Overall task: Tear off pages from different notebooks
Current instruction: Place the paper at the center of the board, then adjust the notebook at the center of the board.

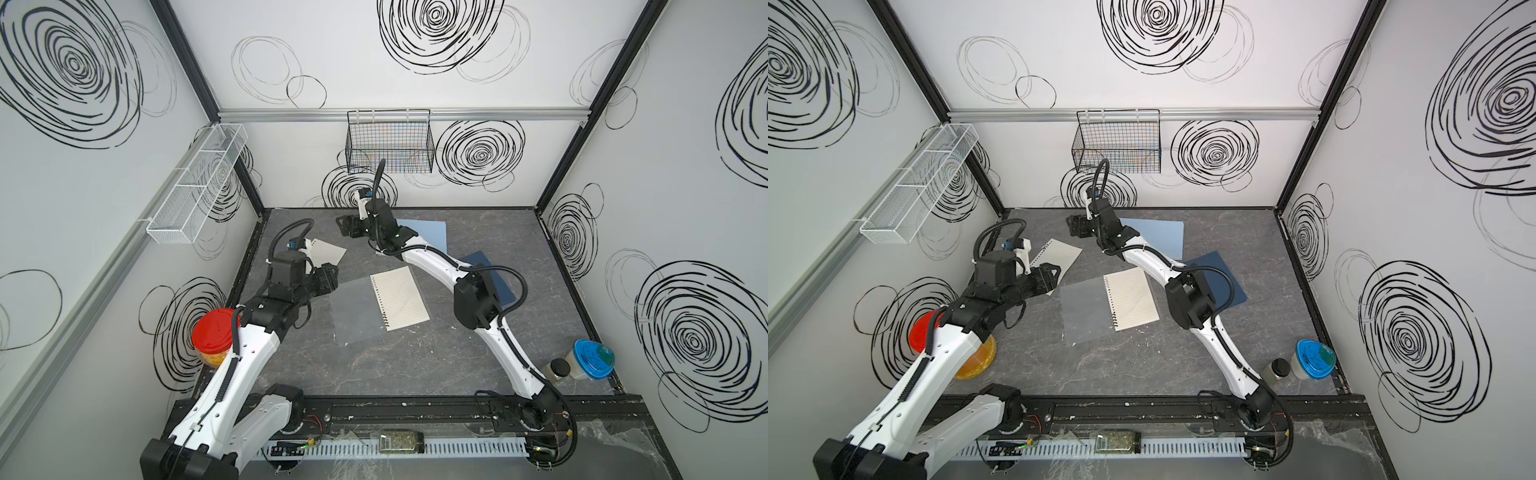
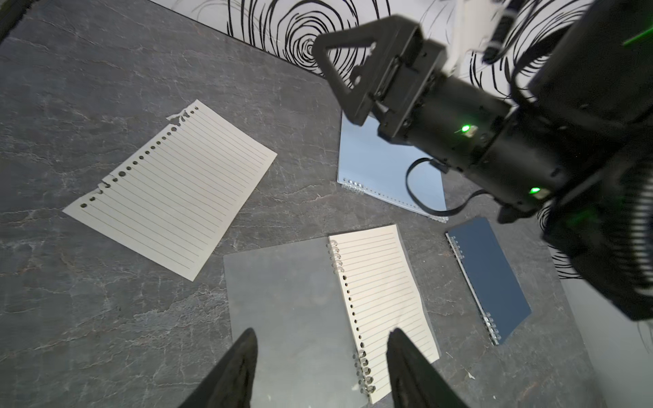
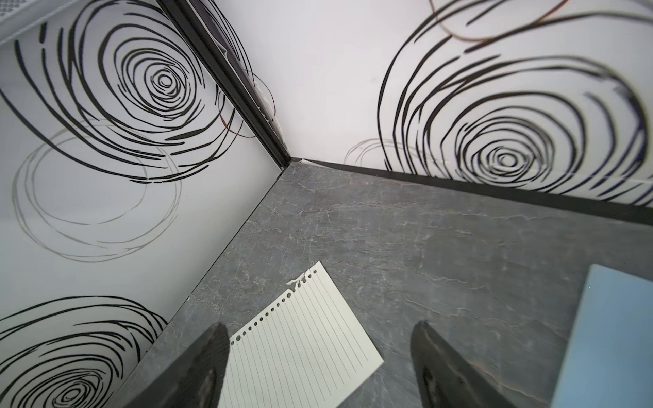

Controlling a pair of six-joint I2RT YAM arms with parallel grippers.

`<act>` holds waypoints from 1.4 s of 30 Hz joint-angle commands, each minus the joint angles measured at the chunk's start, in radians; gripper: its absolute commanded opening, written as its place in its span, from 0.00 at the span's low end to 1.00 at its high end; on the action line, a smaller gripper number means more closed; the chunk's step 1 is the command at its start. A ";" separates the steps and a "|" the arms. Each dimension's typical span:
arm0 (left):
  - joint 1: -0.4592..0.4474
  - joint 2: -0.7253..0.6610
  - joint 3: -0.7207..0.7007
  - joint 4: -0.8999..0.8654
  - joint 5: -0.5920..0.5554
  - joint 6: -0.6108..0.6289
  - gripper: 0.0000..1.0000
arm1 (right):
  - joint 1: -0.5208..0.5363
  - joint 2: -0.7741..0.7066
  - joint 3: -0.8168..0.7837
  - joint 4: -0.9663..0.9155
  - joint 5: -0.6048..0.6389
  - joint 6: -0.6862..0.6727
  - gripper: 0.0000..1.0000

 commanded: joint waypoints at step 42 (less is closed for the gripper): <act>-0.435 0.312 -0.383 0.375 0.074 -0.325 0.58 | -0.101 -0.090 -0.432 -0.296 -0.291 -0.093 0.71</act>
